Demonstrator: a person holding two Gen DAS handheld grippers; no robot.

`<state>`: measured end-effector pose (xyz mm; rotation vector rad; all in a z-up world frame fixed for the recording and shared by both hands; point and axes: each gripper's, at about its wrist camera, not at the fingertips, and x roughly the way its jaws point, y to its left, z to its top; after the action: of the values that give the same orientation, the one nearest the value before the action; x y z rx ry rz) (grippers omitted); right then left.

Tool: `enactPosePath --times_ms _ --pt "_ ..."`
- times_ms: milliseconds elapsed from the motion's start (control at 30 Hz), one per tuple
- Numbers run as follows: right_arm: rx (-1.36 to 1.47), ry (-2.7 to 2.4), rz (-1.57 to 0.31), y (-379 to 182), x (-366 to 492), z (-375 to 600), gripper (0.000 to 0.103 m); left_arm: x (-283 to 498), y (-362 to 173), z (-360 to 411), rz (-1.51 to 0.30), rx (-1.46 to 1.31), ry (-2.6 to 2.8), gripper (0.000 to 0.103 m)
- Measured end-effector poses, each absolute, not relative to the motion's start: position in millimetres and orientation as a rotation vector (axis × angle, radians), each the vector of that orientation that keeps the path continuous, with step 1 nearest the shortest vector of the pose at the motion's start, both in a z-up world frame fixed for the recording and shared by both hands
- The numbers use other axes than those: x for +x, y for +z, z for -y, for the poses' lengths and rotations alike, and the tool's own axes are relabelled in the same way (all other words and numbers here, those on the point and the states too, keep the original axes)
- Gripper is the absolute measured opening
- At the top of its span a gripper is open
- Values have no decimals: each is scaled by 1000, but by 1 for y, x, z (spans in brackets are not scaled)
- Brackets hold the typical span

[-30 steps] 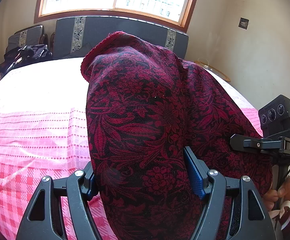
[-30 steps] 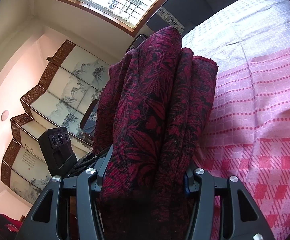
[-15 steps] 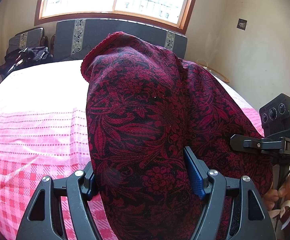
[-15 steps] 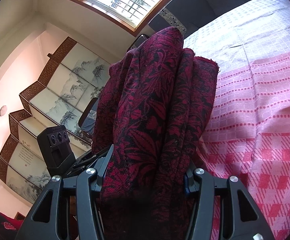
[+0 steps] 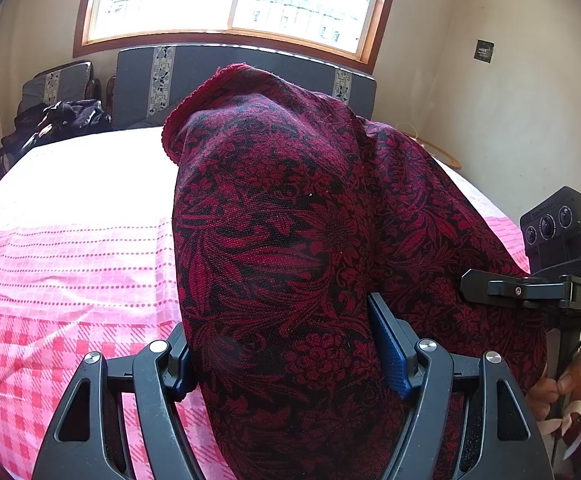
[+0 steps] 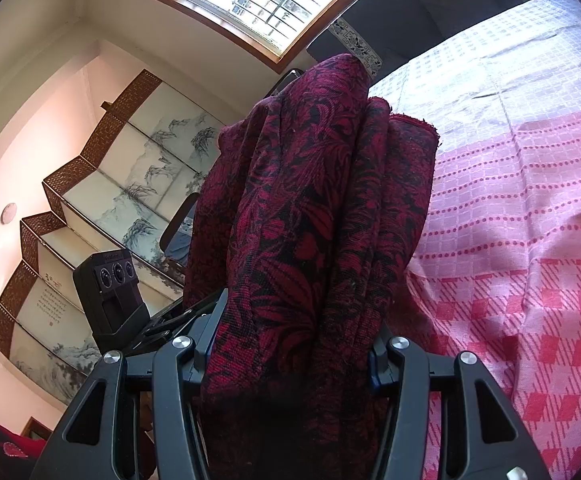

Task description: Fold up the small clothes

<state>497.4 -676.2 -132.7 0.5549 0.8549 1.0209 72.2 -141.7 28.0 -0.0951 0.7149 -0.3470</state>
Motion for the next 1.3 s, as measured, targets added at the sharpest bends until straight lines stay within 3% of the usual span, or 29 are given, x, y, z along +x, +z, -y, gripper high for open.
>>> enactPosePath --times_ms 1300 --pt "562 954 -818 -129 486 678 50 92 30 160 -691 -66 -348 72"
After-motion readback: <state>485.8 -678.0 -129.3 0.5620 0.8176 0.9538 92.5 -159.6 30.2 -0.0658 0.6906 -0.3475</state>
